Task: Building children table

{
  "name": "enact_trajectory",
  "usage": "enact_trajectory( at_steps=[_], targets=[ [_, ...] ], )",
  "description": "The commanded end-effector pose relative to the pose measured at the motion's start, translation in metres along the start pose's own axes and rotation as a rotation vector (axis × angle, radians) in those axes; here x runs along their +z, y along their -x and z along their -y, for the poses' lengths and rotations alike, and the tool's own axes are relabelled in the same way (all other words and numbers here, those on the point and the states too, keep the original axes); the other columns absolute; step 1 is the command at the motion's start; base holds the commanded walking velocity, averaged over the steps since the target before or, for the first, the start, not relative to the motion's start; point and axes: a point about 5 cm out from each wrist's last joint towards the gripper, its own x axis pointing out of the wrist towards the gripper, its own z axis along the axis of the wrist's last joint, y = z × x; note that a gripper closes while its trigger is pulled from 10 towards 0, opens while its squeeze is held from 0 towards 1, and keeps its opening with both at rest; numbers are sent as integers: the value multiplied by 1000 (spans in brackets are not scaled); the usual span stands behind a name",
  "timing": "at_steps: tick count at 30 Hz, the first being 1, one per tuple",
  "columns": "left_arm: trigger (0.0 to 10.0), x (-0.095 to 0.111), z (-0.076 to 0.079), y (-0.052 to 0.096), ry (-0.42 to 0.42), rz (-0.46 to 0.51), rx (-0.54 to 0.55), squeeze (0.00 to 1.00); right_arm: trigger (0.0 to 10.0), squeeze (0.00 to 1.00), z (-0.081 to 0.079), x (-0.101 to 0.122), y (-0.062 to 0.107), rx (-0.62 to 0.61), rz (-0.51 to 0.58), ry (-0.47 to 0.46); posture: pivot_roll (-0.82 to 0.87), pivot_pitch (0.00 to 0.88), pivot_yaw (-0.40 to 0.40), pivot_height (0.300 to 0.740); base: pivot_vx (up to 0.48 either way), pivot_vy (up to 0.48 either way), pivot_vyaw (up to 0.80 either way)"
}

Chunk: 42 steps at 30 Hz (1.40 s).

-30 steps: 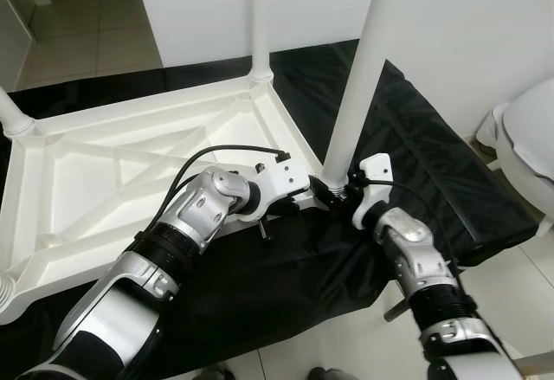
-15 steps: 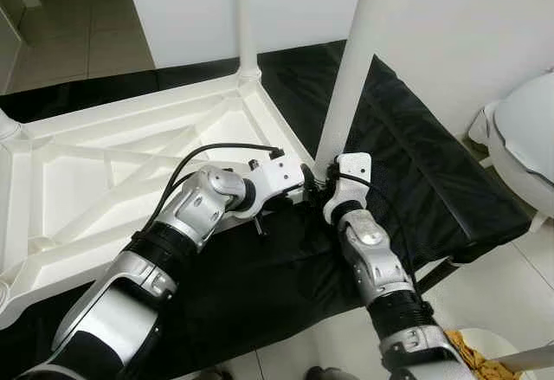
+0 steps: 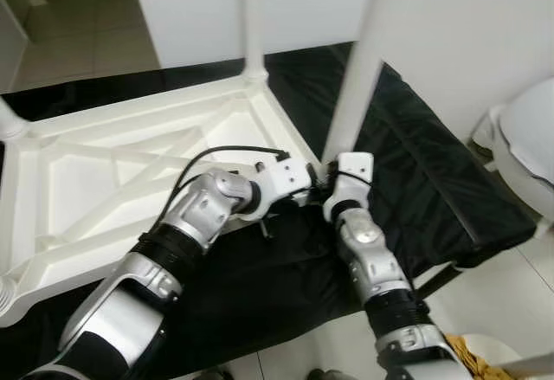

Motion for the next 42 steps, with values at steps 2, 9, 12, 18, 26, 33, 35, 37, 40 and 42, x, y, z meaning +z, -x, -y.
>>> enact_trajectory(
  at_steps=[2, 9, 12, 18, 26, 33, 35, 37, 40, 42],
  targets=[
    [10000, 1, 7, -3, -35, -2, -61, 0, 10000, 1000, 16, -10, 2, -33, -48, 0, -70, 32, 32, 740, 0, 0, 0],
    [10000, 1, 7, -4, -38, -1, -65, 0, 10000, 1000, 20, -4, 0, 128, -22, 13, -74, 39, 39, 740, 0, 0, 0],
    [10000, 2, 7, -4, -39, -1, -65, 0, 10000, 478, 20, -3, 0, 185, -19, 25, -72, 41, 39, 740, 0, 0, 0],
    [10000, 0, 7, -1, -39, -5, -66, 0, 10000, 0, 16, 1, 6, 474, 2, 79, -64, 53, 48, 740, 0, 0, 0],
    [10000, 1, 4, 0, -38, -7, -60, 0, 10000, 0, 25, 4, 3, 581, -6, 136, -56, 60, 57, 740, 0, 0, 0],
    [10000, 1, 2, 3, -40, -9, -55, 0, 10000, 0, 39, 10, -4, 633, -8, 153, -46, 65, 62, 740, 0, 0, 0],
    [10000, 1, 2, 3, -40, -9, -55, 0, 10000, 0, 40, 10, -4, 638, -8, 156, -46, 65, 62, 740, 0, 0, 0],
    [10000, 1, 2, 3, -39, -10, -54, 0, 10000, 0, 44, 11, -4, 650, -10, 160, -45, 65, 61, 740, 0, 0, 0],
    [10000, 0, 1, 4, -39, -11, -52, 0, 4431, 0, 49, 8, -3, 674, -30, 144, -45, 69, 60, 740, 0, 0, 0],
    [10000, 0, 1, 4, -39, -11, -52, 0, 4431, 0, 49, 8, -3, 674, -30, 144, -45, 69, 60, 740, 0, 0, 0]
  ],
)
